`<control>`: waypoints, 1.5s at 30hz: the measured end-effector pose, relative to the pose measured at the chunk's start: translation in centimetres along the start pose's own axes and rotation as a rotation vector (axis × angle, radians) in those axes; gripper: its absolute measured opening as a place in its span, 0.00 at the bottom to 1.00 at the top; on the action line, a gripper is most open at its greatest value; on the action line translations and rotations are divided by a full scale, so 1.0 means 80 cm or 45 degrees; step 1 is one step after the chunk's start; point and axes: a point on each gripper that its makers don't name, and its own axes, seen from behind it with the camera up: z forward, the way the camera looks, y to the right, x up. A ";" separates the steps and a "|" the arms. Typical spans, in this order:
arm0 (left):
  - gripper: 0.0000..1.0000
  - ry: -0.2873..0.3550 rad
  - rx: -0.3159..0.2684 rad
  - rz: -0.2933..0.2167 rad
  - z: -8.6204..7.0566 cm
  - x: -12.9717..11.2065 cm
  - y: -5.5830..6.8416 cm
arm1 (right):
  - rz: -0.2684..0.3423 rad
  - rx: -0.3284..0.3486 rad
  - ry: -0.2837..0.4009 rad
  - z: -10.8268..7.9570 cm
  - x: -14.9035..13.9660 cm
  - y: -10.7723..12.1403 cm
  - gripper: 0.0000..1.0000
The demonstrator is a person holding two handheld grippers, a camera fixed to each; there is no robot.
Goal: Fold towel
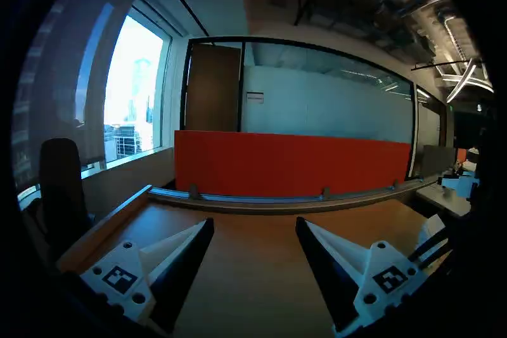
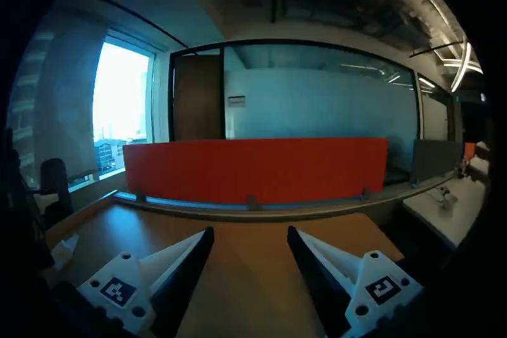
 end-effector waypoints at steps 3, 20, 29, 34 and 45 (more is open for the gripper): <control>0.96 0.019 0.004 0.007 0.001 0.001 0.000 | -0.001 0.002 -0.001 0.001 0.004 -0.004 0.90; 0.96 0.109 0.047 0.109 0.003 -0.062 -0.025 | -0.017 -0.001 -0.010 -0.002 0.003 -0.032 0.90; 0.96 0.130 0.043 0.130 0.022 -0.133 -0.040 | 0.003 -0.018 -0.008 0.004 -0.030 -0.045 0.90; 0.96 0.129 0.030 0.150 0.033 -0.173 -0.040 | -0.014 -0.036 -0.014 0.010 -0.052 -0.042 0.90; 0.96 0.126 0.036 0.137 0.044 -0.230 -0.044 | -0.034 -0.049 0.003 0.020 -0.073 -0.036 0.90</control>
